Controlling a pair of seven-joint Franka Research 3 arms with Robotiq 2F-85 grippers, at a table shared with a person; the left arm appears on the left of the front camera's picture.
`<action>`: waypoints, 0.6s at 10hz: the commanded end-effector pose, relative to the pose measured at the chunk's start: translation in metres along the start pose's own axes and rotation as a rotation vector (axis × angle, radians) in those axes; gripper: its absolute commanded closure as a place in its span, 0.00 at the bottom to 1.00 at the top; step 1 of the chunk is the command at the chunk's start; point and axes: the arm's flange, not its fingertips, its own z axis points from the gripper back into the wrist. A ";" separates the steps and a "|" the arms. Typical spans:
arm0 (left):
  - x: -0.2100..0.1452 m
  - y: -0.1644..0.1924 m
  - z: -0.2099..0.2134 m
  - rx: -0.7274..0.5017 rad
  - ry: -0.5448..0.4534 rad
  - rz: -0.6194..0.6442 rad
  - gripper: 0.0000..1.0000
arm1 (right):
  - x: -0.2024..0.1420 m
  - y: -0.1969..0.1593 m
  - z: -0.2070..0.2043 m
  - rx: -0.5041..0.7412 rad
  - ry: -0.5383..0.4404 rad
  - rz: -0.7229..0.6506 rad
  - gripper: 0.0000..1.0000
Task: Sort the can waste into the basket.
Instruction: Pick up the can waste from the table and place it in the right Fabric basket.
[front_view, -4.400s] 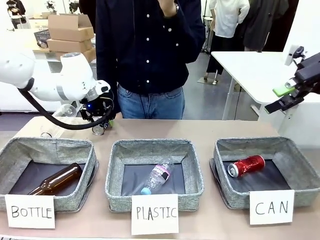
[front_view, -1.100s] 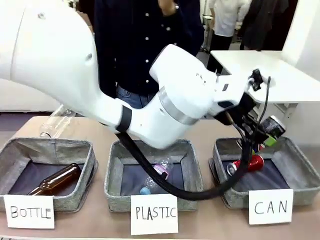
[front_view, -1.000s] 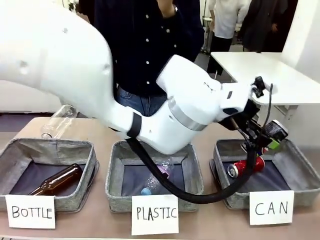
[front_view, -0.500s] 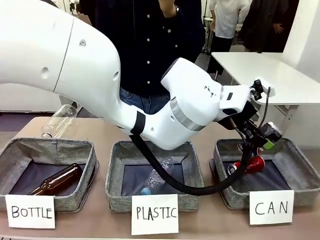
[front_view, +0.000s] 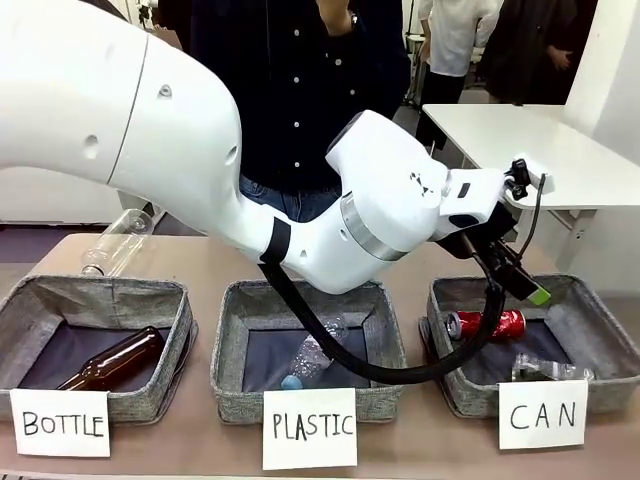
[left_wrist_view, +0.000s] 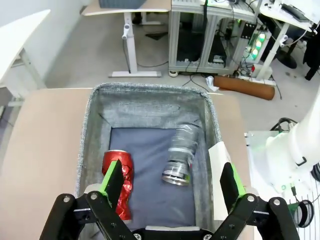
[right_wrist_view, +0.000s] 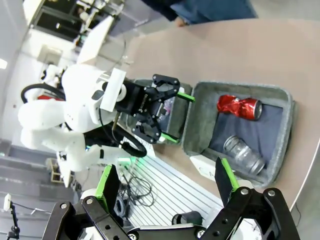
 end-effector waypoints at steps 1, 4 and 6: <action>0.008 0.004 0.003 0.001 0.035 0.036 0.00 | 0.003 0.000 0.002 -0.004 0.000 -0.009 0.00; -0.026 0.014 0.071 -0.056 0.352 0.282 0.00 | 0.015 0.005 -0.023 -0.024 0.106 0.024 0.00; -0.072 0.026 0.155 -0.097 0.403 0.522 0.00 | 0.039 0.013 -0.064 0.004 0.224 0.060 0.00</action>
